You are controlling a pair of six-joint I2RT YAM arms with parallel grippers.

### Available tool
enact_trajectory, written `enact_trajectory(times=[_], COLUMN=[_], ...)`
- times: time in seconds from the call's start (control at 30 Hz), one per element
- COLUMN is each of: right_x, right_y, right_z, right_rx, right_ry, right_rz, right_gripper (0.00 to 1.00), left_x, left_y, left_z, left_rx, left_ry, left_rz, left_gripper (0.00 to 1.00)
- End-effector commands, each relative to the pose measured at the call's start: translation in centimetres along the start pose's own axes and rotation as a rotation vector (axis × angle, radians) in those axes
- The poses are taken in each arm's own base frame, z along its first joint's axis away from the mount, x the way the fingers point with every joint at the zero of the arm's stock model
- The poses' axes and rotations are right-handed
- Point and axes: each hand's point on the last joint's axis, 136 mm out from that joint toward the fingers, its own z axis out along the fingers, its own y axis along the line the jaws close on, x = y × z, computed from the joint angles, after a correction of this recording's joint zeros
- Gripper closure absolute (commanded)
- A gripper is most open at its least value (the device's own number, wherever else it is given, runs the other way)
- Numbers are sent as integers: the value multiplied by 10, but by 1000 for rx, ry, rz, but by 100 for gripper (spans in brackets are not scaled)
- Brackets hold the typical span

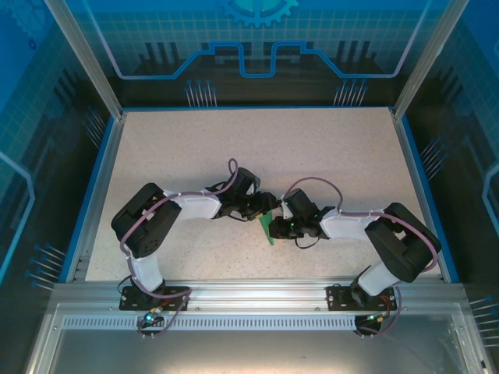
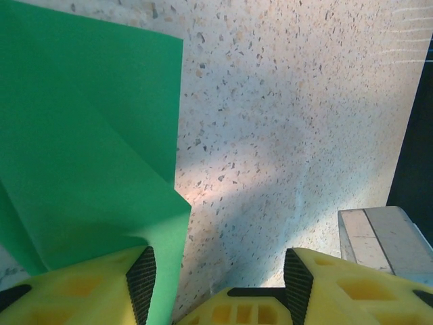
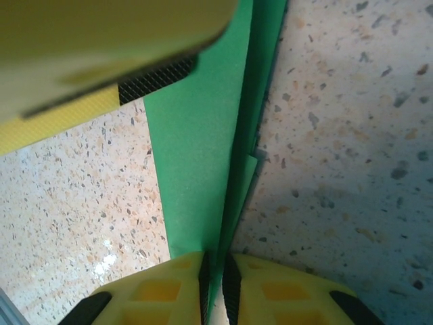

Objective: Fold a paper plane with a square sheet of paper (pick it up from the middle)
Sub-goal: Fold the wing for the fifth time at the center of the table.

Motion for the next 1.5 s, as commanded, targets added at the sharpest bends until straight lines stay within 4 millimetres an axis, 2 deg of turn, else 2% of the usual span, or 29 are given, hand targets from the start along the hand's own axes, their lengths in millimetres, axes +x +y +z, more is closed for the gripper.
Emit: enact_trajectory(times=[0.0, 0.1, 0.3, 0.47, 0.7, 0.93, 1.03, 1.23, 1.47], right_x=[25, 20, 11, 10, 4, -3, 0, 18, 35], right_y=[-15, -6, 5, 25, 47, 36, 24, 4, -2], right_z=[6, -4, -33, -46, -37, -18, -14, -6, 2], right_rx=[45, 15, -50, -178, -291, -247, -227, -207, -229], right_ry=[79, 51, -33, -67, -29, -14, 4, 66, 127], right_rz=[-43, -49, -40, -45, -39, -6, 11, 43, 69], right_gripper=[79, 77, 71, 78, 91, 91, 91, 91, 90], left_x=[14, 15, 16, 15, 13, 15, 14, 13, 13], left_y=[-5, 3, 4, 1, -4, -3, -4, -6, -4], left_z=[15, 17, 17, 17, 17, 16, 15, 15, 17], left_rx=[11, -12, -18, -12, 1, 2, 2, 5, -3], left_ry=[75, 79, 83, 80, 79, 81, 79, 80, 82], left_rz=[37, 29, 34, 37, 38, 38, 40, 43, 39], left_gripper=[45, 46, 47, 47, 47, 47, 47, 47, 47])
